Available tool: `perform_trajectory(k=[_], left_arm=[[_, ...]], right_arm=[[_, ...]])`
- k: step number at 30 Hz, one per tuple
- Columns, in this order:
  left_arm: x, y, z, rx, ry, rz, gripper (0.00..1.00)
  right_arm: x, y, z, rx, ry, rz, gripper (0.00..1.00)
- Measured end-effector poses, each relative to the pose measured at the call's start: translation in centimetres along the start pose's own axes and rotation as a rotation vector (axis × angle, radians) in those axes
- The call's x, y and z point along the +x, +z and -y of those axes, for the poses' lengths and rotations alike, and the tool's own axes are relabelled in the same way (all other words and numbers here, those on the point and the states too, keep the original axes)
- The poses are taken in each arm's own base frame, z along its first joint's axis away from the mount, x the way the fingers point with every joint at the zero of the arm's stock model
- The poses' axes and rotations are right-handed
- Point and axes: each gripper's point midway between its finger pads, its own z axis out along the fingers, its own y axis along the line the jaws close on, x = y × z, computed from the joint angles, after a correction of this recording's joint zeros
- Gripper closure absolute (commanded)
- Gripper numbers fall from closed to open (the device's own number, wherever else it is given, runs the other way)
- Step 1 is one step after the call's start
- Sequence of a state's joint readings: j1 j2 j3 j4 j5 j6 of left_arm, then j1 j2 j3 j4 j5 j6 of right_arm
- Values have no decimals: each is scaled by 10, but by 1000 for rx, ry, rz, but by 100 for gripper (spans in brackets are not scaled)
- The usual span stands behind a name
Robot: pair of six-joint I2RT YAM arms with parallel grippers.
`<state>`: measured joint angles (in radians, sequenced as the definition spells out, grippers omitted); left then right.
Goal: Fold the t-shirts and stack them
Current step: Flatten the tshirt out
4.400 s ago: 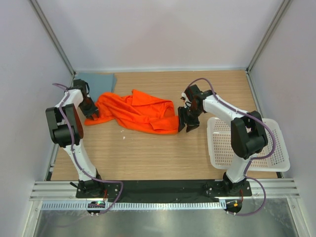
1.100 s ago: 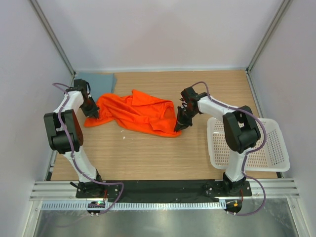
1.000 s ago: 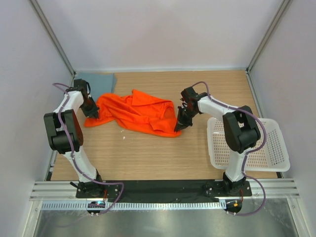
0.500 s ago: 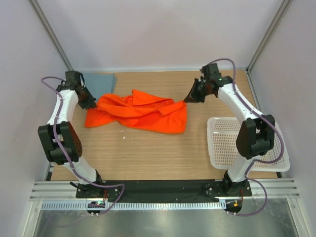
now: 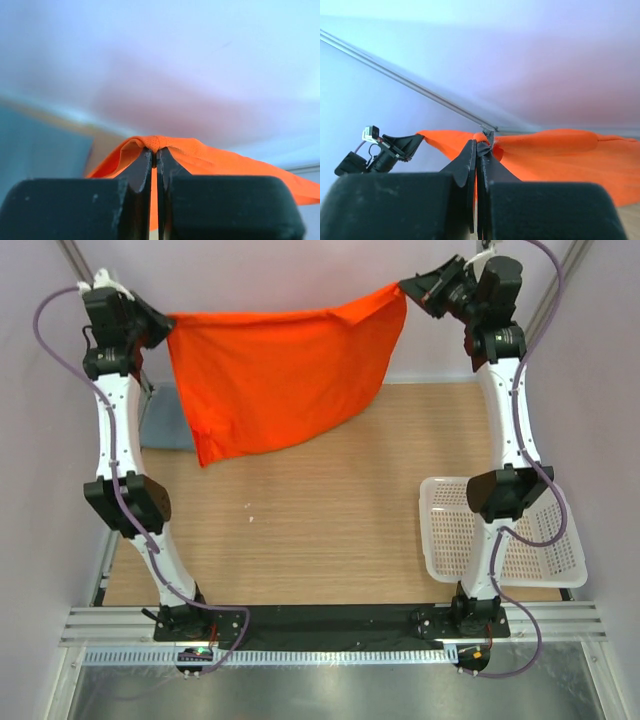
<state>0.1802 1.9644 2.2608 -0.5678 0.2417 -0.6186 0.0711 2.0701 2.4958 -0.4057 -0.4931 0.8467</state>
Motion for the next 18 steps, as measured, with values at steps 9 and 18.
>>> perform_trajectory(k=[9,18], left_arm=[[-69,-8,50,265,-54,191,100],[42,-24,-6,151,-78,-66,100]], right_arm=[[-10,-9,-1,-37,64,13,99],[39,-45,18,62,120,-111,99]])
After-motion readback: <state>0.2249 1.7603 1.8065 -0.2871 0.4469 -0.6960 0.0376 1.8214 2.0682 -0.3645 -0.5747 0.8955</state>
